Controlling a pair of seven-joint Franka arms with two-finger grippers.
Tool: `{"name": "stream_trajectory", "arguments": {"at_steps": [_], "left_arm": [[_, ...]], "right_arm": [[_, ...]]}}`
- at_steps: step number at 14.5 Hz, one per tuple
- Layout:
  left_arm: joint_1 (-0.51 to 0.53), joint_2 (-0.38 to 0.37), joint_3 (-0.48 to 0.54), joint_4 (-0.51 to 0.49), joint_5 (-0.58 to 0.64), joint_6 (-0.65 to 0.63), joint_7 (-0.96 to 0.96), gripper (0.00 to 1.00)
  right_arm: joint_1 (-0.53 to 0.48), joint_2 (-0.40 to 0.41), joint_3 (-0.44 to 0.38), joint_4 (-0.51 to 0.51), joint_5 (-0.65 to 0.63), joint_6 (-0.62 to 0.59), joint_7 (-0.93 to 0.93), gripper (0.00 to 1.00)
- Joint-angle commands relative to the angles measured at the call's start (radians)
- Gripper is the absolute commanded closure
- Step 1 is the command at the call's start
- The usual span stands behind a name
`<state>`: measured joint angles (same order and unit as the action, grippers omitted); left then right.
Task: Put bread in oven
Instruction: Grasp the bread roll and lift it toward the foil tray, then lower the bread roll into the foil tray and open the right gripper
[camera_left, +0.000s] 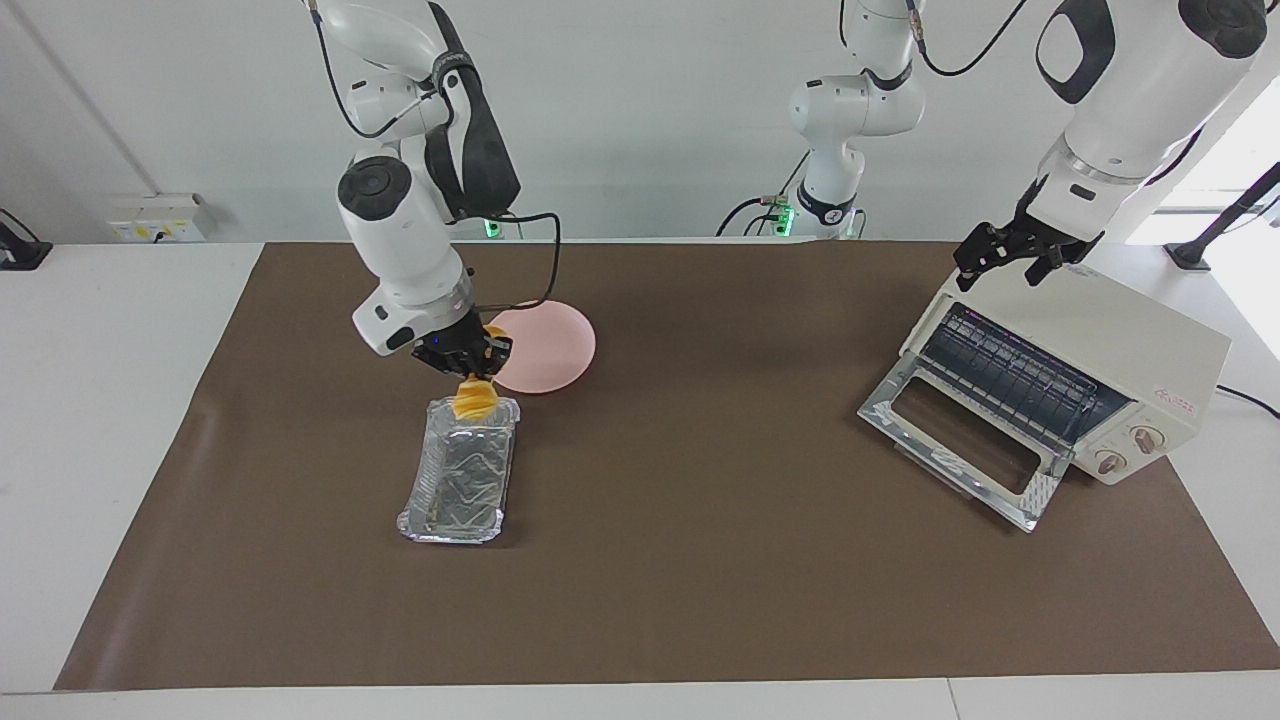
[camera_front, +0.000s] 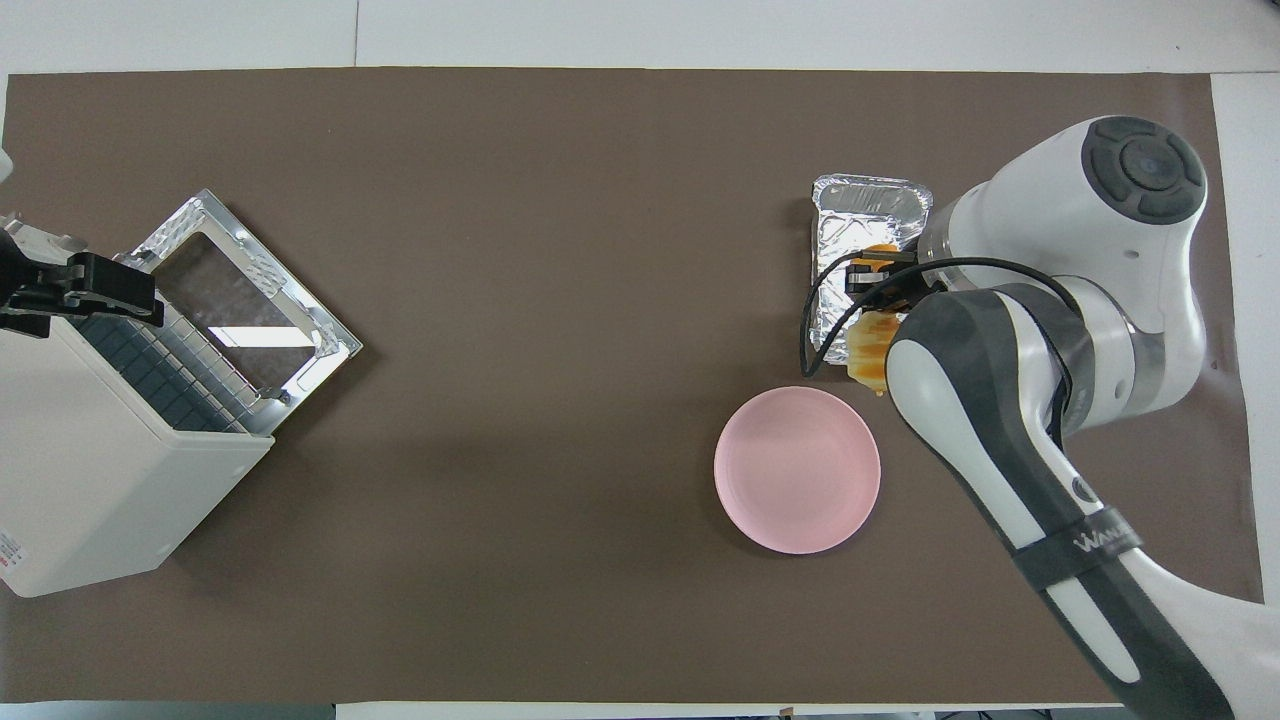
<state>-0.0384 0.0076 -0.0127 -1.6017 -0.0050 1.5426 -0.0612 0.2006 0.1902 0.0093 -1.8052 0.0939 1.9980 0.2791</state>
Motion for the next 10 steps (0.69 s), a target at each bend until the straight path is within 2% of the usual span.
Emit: {"name": "stream_trajectory", "arguments": {"at_steps": [1, 3, 5, 6, 8, 10], "left_arm": [[0.009, -0.003, -0.001, 0.005, -0.020, -0.004, 0.011, 0.00], [0.009, -0.005, -0.001, 0.005, -0.020, -0.004, 0.011, 0.00], [0.009, -0.003, -0.001, 0.005, -0.020, -0.004, 0.011, 0.00], [0.009, -0.005, -0.001, 0.005, -0.020, -0.004, 0.011, 0.00], [0.009, -0.005, -0.001, 0.005, -0.020, -0.004, 0.011, 0.00], [0.009, -0.005, -0.001, 0.005, -0.020, -0.004, 0.011, 0.00]], "right_arm": [[-0.033, 0.177, 0.009, 0.205, 0.015, -0.056, -0.038, 1.00], [-0.058, 0.262, 0.009, 0.277, 0.018, -0.047, -0.098, 1.00], [-0.078, 0.319, 0.009, 0.293, 0.010, -0.035, -0.145, 1.00], [-0.076, 0.360, 0.008, 0.341, 0.009, -0.036, -0.146, 1.00], [-0.075, 0.376, 0.008, 0.356, 0.007, -0.031, -0.147, 1.00], [-0.066, 0.374, 0.008, 0.330, 0.000, 0.033, -0.155, 1.00]]}}
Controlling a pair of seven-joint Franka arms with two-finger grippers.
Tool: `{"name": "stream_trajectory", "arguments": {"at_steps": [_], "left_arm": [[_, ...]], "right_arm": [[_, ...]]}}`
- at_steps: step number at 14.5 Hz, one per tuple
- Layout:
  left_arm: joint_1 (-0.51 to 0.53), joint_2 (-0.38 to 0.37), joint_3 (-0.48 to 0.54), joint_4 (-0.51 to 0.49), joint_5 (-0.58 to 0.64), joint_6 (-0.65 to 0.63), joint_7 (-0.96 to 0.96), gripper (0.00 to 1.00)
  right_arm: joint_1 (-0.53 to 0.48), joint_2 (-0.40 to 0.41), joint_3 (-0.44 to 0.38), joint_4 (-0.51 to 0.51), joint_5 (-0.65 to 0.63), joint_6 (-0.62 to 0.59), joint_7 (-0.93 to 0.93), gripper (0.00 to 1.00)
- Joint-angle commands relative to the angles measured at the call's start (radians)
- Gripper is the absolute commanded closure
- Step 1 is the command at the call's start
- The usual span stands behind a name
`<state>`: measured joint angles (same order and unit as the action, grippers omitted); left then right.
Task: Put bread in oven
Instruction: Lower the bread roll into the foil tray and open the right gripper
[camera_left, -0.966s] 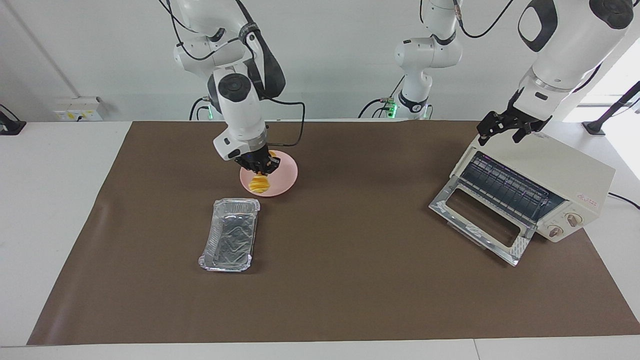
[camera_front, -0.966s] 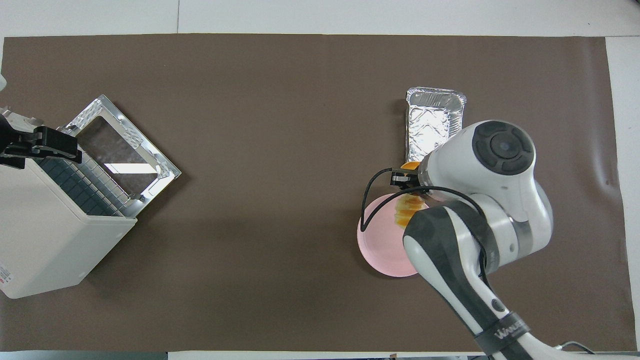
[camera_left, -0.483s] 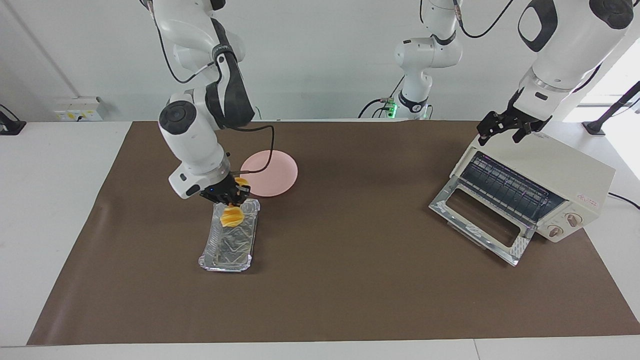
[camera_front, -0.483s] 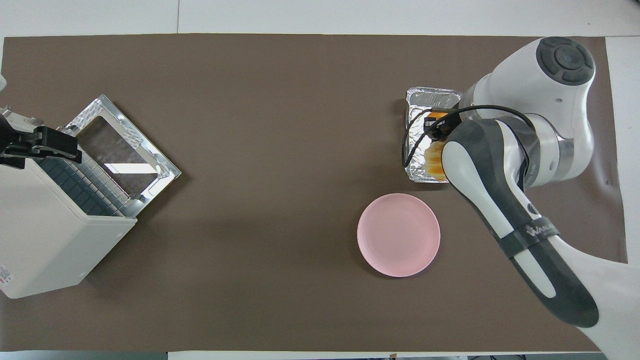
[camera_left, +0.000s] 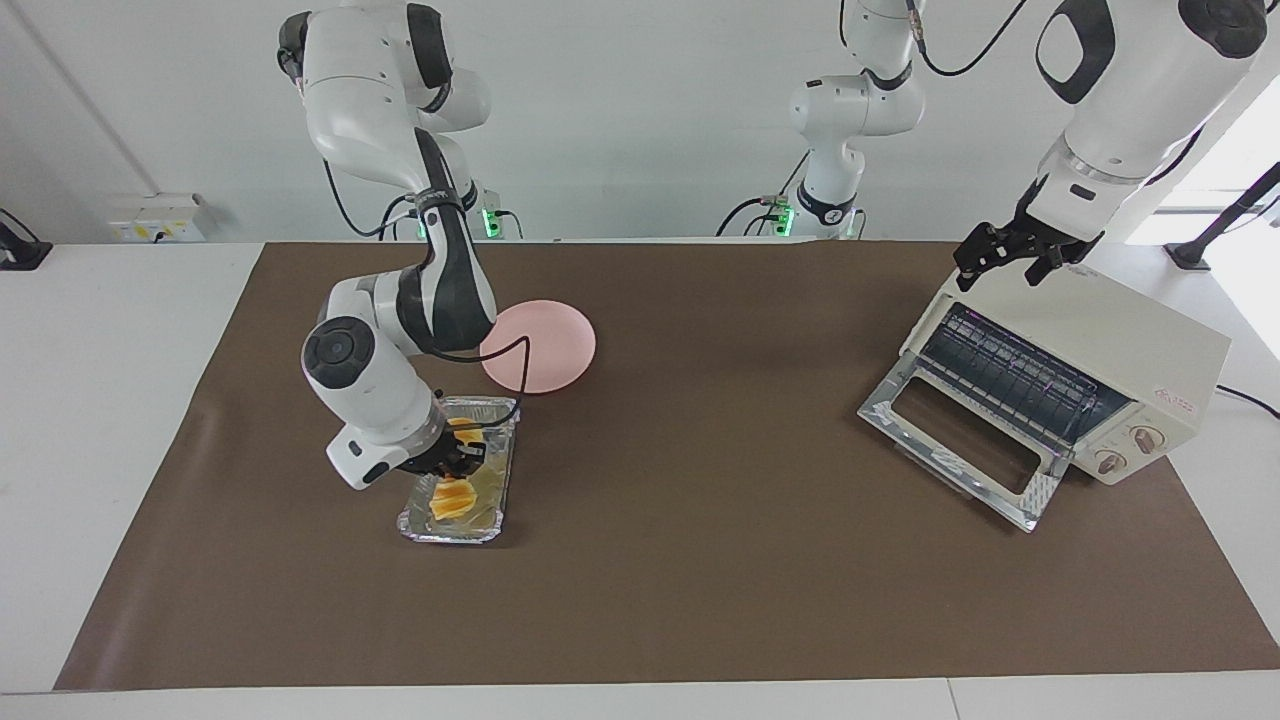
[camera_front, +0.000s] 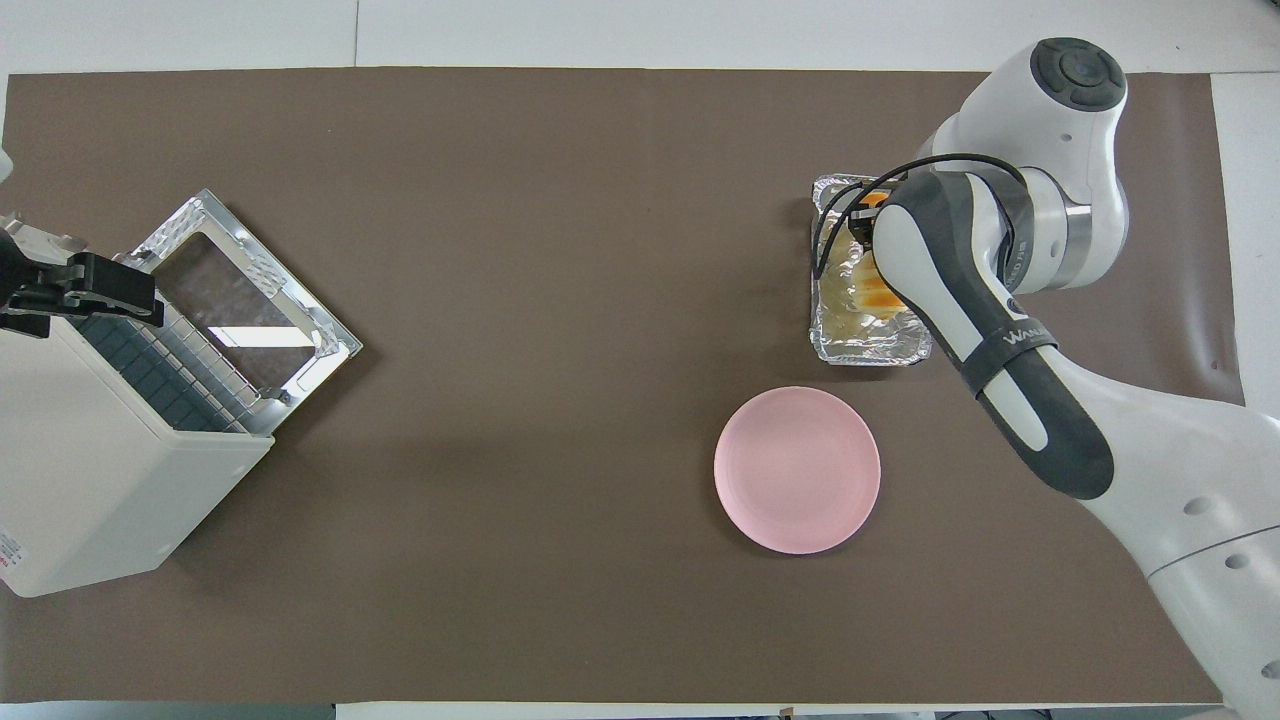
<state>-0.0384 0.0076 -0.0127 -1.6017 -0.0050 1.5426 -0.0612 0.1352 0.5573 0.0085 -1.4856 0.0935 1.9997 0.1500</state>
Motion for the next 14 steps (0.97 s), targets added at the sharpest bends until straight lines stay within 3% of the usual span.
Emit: {"name": "stream_trajectory", "arguments": {"at_steps": [1, 7, 8, 9, 14], "left_arm": [[0.009, -0.003, -0.001, 0.005, -0.020, -0.004, 0.011, 0.00], [0.009, -0.005, -0.001, 0.005, -0.020, -0.004, 0.011, 0.00], [0.009, -0.005, -0.001, 0.005, -0.020, -0.004, 0.011, 0.00], [0.009, -0.005, -0.001, 0.005, -0.020, -0.004, 0.011, 0.00], [0.009, -0.005, -0.001, 0.005, -0.020, -0.004, 0.011, 0.00]], "right_arm": [[0.001, 0.012, 0.008, 0.002, -0.001, 0.040, -0.041, 1.00], [0.007, 0.012, 0.008, -0.056, 0.000, 0.106, -0.041, 1.00], [0.007, 0.010, 0.008, -0.059, 0.000, 0.106, -0.040, 0.68], [0.006, 0.010, 0.008, -0.059, 0.002, 0.106, -0.038, 0.01], [-0.008, -0.011, 0.008, -0.032, 0.017, 0.038, -0.038, 0.00]]}}
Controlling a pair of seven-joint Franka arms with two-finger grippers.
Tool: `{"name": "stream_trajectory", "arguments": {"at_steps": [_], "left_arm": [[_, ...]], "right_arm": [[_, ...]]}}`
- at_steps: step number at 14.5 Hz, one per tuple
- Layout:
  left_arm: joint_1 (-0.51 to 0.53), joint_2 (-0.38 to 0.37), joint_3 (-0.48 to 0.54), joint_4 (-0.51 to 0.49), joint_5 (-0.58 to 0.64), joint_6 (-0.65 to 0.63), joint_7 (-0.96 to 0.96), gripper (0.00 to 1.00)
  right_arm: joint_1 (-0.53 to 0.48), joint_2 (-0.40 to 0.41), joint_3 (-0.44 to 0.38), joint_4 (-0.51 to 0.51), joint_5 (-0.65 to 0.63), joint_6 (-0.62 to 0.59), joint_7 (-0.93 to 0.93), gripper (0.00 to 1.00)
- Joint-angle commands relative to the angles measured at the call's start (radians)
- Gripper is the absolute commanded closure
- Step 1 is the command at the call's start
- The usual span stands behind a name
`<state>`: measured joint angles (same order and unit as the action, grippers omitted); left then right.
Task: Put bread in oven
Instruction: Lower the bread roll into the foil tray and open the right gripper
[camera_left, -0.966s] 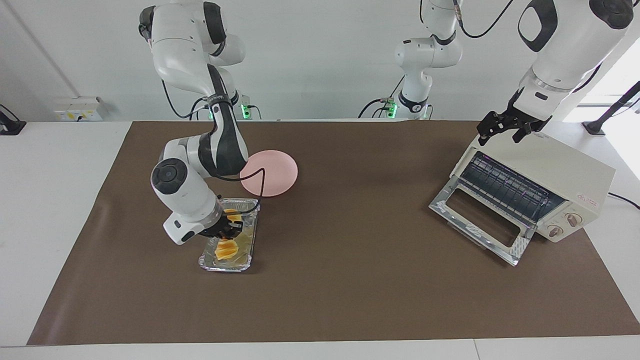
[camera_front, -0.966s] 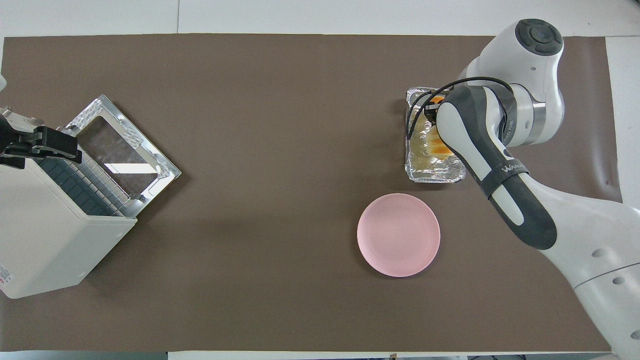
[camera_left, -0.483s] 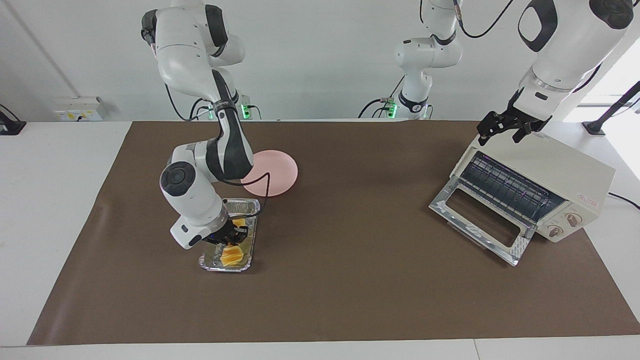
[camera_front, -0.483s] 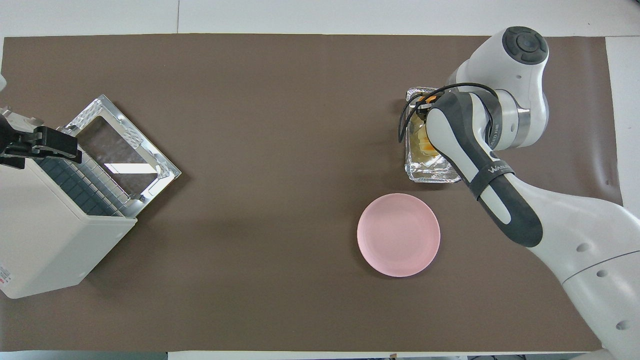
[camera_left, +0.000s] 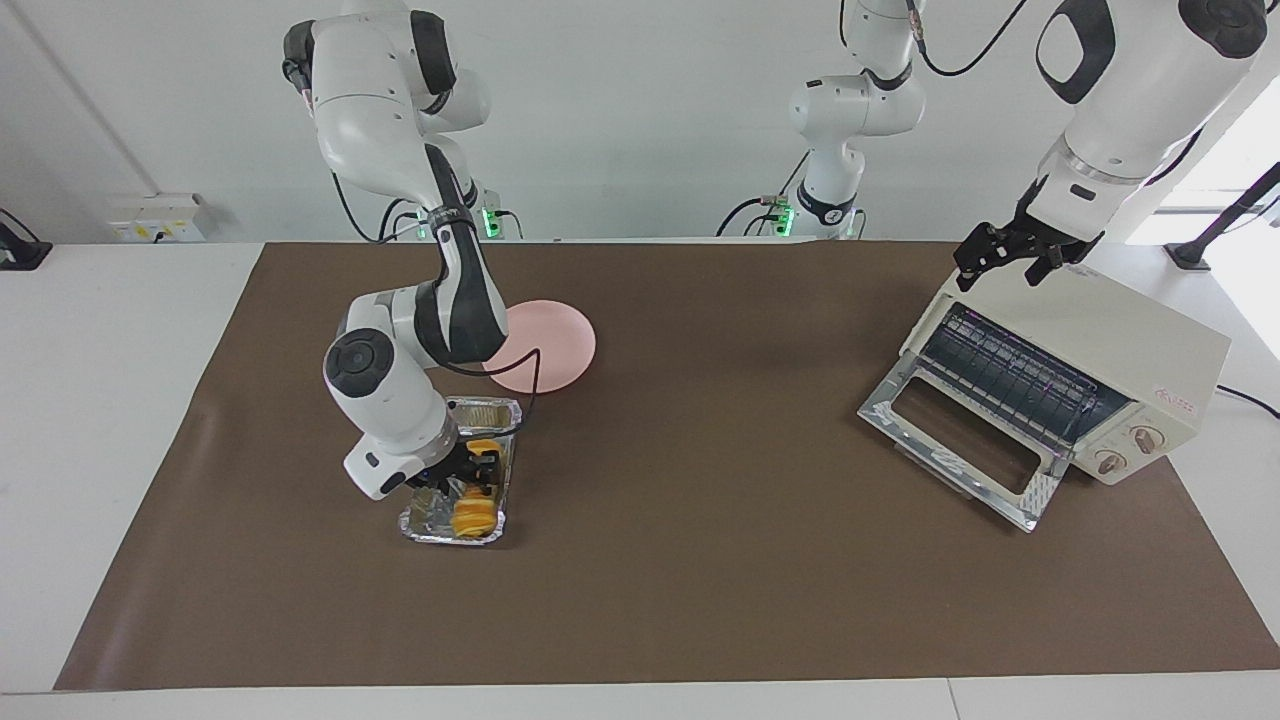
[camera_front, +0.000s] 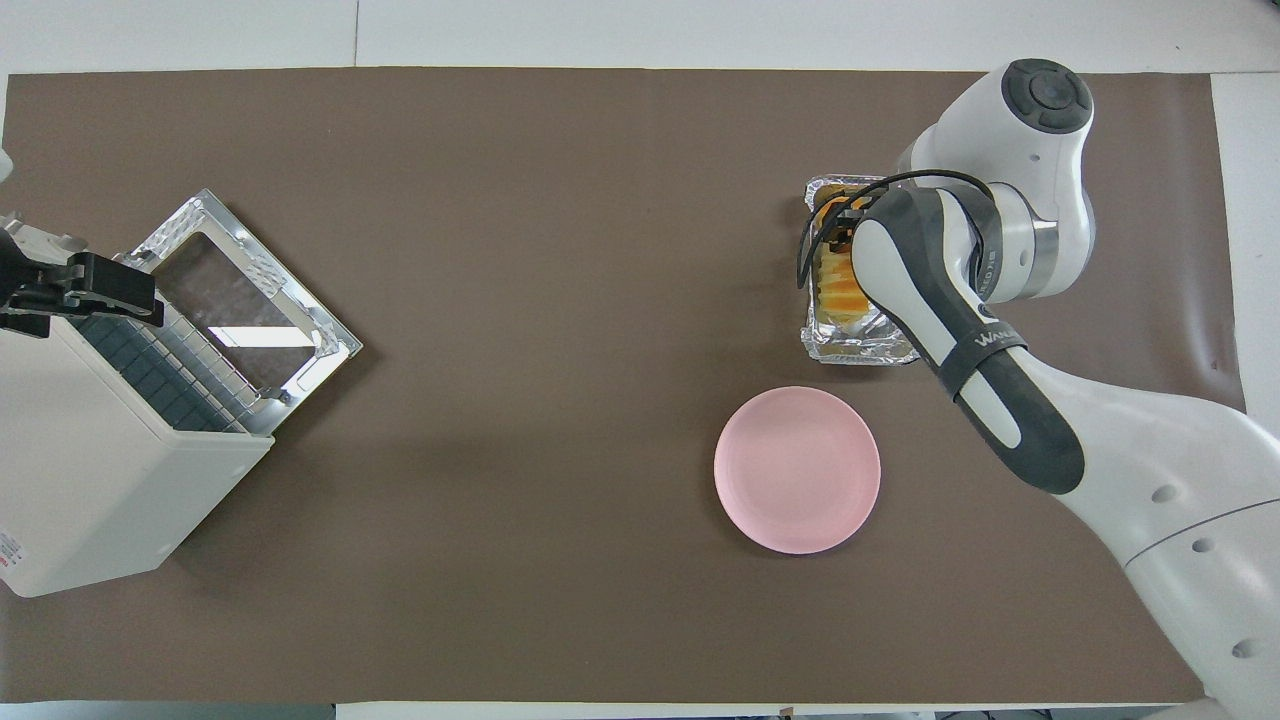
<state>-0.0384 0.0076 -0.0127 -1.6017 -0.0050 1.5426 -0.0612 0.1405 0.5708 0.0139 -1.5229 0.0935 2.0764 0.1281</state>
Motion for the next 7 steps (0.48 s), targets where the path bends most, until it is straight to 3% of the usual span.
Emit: {"name": "stream_trajectory", "arguments": {"at_steps": [1, 7], "left_arm": [[0.009, -0.005, -0.001, 0.005, -0.020, -0.004, 0.011, 0.00], [0.009, -0.003, -0.001, 0.005, -0.020, -0.004, 0.011, 0.00]], "right_arm": [[-0.016, -0.043, 0.003, 0.009, 0.018, -0.051, -0.016, 0.00], [-0.048, -0.089, -0.015, -0.023, -0.001, -0.079, -0.105, 0.00]]}}
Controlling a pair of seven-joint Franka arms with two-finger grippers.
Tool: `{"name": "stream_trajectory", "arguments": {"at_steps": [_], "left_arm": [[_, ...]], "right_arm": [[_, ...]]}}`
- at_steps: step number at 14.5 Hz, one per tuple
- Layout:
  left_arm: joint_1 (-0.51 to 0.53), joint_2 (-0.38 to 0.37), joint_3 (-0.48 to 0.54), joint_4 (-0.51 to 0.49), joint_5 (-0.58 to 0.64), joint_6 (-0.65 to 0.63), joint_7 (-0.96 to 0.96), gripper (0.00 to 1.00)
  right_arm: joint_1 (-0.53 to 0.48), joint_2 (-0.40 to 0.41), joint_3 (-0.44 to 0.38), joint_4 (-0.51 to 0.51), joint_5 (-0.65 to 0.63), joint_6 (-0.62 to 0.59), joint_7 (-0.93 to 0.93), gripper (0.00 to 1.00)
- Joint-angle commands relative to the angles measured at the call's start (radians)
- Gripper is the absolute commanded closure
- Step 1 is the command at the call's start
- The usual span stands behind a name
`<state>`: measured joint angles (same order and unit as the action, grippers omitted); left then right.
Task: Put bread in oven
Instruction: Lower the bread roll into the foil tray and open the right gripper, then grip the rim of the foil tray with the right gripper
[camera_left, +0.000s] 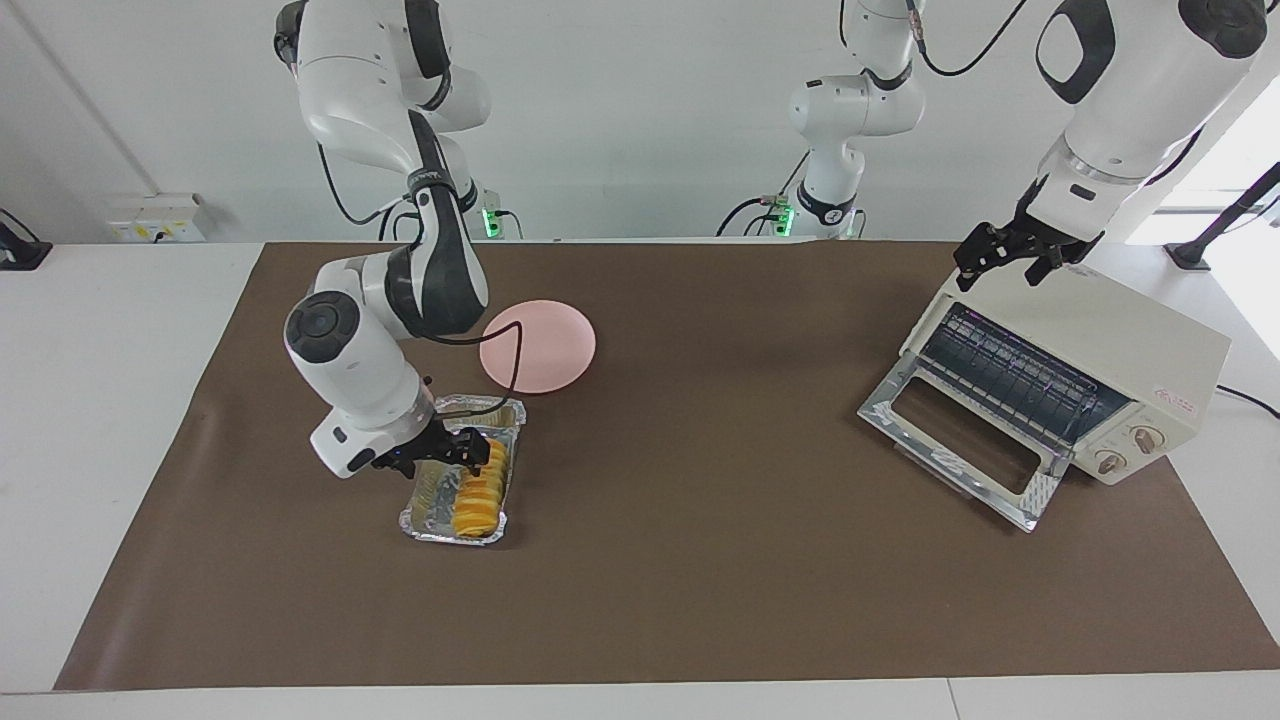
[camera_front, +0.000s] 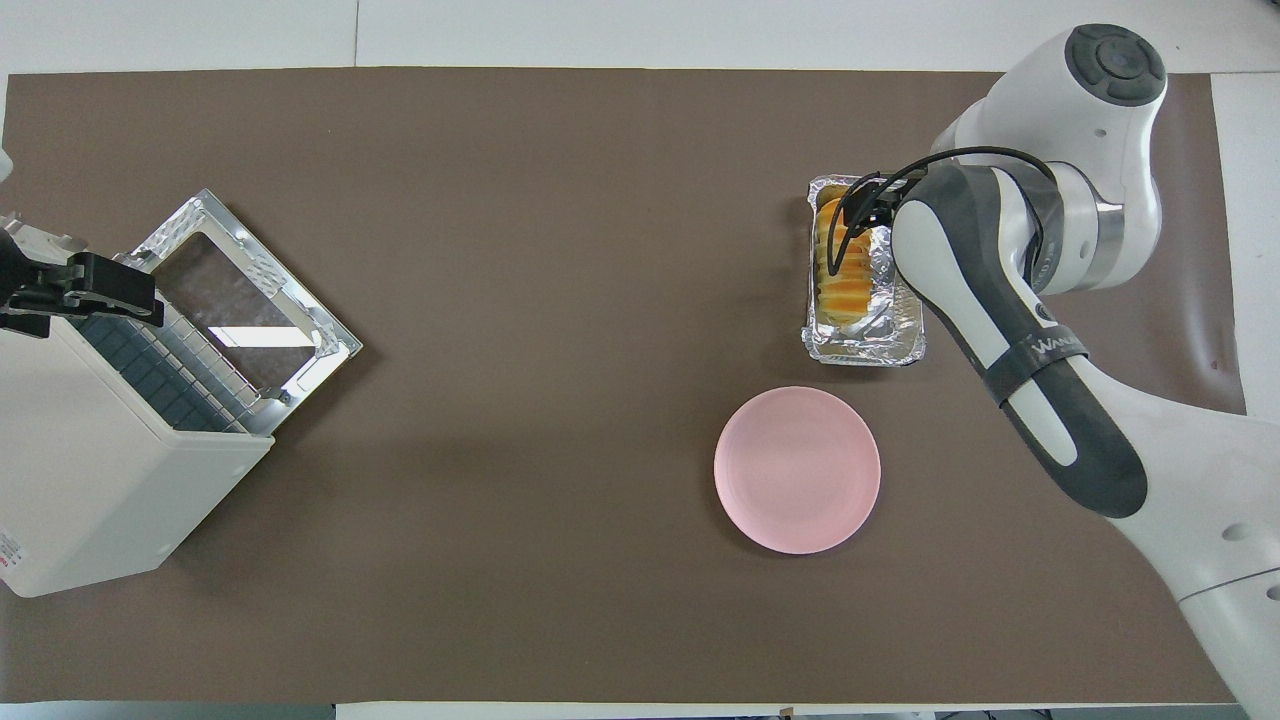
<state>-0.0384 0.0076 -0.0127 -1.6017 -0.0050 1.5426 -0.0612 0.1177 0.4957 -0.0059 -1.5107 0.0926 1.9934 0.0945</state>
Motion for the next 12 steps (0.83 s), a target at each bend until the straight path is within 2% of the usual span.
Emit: {"name": "stream_trajectory", "arguments": {"at_steps": [1, 3, 5, 6, 7, 8, 9, 10, 12], "left_arm": [[0.009, -0.005, -0.001, 0.005, -0.020, -0.004, 0.011, 0.00], [0.009, -0.003, -0.001, 0.005, -0.020, -0.004, 0.011, 0.00], [0.009, -0.003, -0.001, 0.005, -0.020, -0.004, 0.011, 0.00], [0.009, -0.003, -0.001, 0.005, -0.020, -0.004, 0.011, 0.00], [0.009, -0.003, -0.001, 0.005, -0.020, -0.004, 0.011, 0.00], [0.009, -0.005, -0.001, 0.005, -0.020, -0.004, 0.011, 0.00], [0.009, -0.005, -0.001, 0.005, -0.020, -0.004, 0.011, 0.00], [0.009, -0.003, -0.001, 0.005, -0.020, -0.004, 0.011, 0.00], [0.009, -0.003, -0.001, 0.005, -0.020, -0.004, 0.011, 0.00]], "right_arm": [[-0.026, -0.016, 0.001, -0.051, -0.008, 0.007, -0.079, 0.00], [-0.026, -0.034, -0.006, -0.121, -0.027, 0.071, -0.085, 0.00], [-0.036, -0.048, -0.011, -0.221, -0.043, 0.190, -0.122, 0.00], [-0.036, -0.049, -0.011, -0.239, -0.043, 0.209, -0.122, 0.04], [-0.035, -0.048, -0.011, -0.240, -0.043, 0.211, -0.121, 0.16], [-0.033, -0.048, -0.011, -0.241, -0.043, 0.208, -0.121, 0.51], [-0.030, -0.049, -0.011, -0.244, -0.043, 0.209, -0.119, 0.97], [-0.026, -0.049, -0.011, -0.244, -0.043, 0.208, -0.115, 1.00], [-0.024, -0.049, -0.011, -0.240, -0.043, 0.209, -0.108, 1.00]]}}
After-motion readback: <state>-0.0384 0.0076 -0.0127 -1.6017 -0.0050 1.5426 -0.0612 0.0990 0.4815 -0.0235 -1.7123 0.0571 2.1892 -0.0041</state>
